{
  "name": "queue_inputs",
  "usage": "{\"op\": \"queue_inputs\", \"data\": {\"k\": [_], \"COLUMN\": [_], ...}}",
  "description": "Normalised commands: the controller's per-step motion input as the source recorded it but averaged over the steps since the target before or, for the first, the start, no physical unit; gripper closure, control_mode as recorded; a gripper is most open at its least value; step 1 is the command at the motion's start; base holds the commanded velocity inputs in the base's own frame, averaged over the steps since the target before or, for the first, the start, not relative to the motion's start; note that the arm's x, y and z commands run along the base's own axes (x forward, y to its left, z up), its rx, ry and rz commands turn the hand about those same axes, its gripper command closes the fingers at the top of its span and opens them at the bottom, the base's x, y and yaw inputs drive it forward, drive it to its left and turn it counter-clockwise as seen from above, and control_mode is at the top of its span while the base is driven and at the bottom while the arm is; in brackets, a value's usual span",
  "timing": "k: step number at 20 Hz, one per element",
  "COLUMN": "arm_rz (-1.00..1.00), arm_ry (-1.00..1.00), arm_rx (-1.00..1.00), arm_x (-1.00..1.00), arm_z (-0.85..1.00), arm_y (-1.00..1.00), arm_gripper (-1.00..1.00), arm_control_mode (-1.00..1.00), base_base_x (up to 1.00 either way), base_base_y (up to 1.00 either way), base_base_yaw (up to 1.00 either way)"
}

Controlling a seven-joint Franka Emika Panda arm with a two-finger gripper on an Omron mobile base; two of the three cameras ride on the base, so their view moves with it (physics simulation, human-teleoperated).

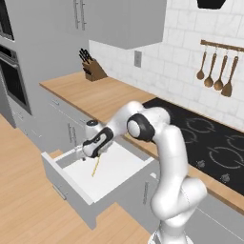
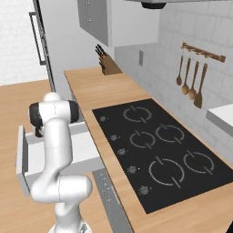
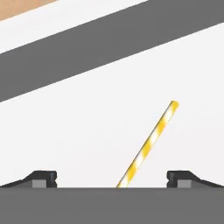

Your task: Take a straw from the drawer in front and place it inside the glass cup on the dining counter.

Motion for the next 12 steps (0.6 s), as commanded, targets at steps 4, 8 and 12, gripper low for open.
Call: {"op": "queue_inputs", "data": {"k": [4,8,12], "arm_rz": [-0.28,-0.23,-0.18], "arm_ry": [0.06,0.07,0.08], "arm_rx": [0.0,0.0,0.0], "arm_x": [0.59,0.21,0.02], "arm_z": [-0.19,-0.34,-0.46], "arm_y": [-0.4,-0.12,-0.01], "arm_gripper": [-1.0,-1.0,-1.0], "arm_control_mode": [-1.0,-1.0,-1.0], "base_base_x": [0.0,0.0,0.0], "base_base_y": [0.0,0.0,0.0], "base_base_yaw": [0.0,0.0,0.0]}}
